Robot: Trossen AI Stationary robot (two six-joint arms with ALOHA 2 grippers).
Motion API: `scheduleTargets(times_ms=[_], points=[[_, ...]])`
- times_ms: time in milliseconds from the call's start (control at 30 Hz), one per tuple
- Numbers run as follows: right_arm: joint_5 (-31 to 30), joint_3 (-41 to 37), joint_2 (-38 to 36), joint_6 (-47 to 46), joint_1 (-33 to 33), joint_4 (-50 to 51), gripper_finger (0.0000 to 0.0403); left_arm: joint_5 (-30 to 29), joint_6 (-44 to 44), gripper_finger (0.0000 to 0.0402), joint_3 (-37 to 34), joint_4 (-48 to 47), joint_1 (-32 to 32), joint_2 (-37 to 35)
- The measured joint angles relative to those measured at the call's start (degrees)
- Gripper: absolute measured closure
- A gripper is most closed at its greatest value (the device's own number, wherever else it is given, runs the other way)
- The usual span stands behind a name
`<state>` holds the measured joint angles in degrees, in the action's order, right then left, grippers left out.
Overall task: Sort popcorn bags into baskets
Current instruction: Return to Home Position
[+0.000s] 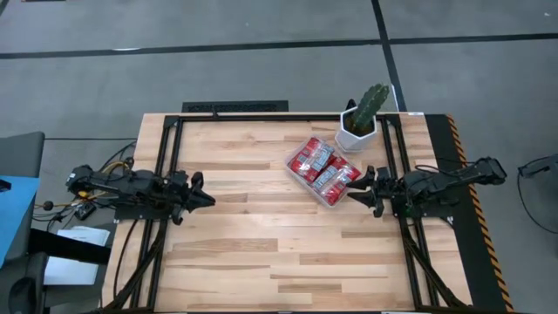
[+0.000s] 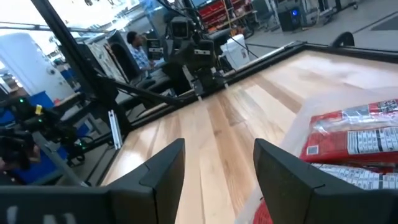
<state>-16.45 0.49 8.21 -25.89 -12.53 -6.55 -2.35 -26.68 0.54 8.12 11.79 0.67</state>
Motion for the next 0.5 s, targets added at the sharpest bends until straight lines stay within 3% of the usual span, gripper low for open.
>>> scheduleTargets(times_ms=[200, 500], points=[[0.0, 0.0, 0.0, 0.0, 0.0, 2.0, 0.0193, 0.0, -0.7, 0.0358, 0.0, -6.4, 0.0, 0.0], [0.0, 0.0, 0.0, -0.1, 0.0, 2.5, 0.0197, 0.5, -0.8, 0.0358, -0.1, -6.2, 0.0, 0.3]])
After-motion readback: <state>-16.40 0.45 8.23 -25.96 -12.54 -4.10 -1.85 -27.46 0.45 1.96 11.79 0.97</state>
